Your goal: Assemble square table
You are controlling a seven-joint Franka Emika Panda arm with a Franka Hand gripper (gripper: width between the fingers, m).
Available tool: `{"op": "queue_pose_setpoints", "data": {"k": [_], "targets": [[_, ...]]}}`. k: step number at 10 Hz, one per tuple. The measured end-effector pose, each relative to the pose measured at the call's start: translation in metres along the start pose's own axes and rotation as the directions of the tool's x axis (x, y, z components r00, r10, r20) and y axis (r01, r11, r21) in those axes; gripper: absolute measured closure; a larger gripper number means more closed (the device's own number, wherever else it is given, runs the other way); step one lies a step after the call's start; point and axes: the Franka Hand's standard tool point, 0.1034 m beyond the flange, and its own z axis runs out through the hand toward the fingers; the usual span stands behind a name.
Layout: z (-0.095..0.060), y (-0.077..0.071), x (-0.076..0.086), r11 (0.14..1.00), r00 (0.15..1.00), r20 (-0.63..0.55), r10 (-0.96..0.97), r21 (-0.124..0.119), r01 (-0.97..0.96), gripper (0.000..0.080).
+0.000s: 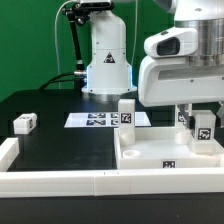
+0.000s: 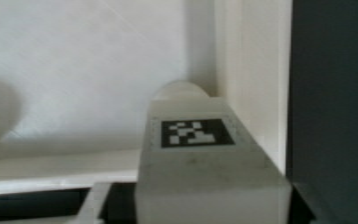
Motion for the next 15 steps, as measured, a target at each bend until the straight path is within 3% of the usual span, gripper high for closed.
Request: {"op": "queue_pose_setpoints", "data": {"k": [2,6,8,10,11,13,15], "targets": [[0.0002,0.001,0.0001,1.0,1.0,0.0,0.021,-0.001,-0.021,0.0505],[0.0024,0.0021,-0.0027,0.902,0.902,-0.012,0.431,0.008,-0.431,0.0506],[0.0032,0.0006,-0.0033,0.763,0.763,-0.01,0.647,0.015,-0.647,0.0506],[0.0032,-0.002,-0.0058,0.583,0.583,0.004,0.812,-0.003,-0.812,0.0506],[0.0037,-0.0006,-0.0061,0.544,0.544,0.008,0.839,-0.008,-0.839,0.0506],[0.004,0.0009,-0.0062,0.388,0.388,0.017,0.921,-0.009,-0.922,0.0506],[0.0046,0.0,-0.0069,0.309,0.309,0.025,0.951,-0.009,-0.951,0.0506]]}}
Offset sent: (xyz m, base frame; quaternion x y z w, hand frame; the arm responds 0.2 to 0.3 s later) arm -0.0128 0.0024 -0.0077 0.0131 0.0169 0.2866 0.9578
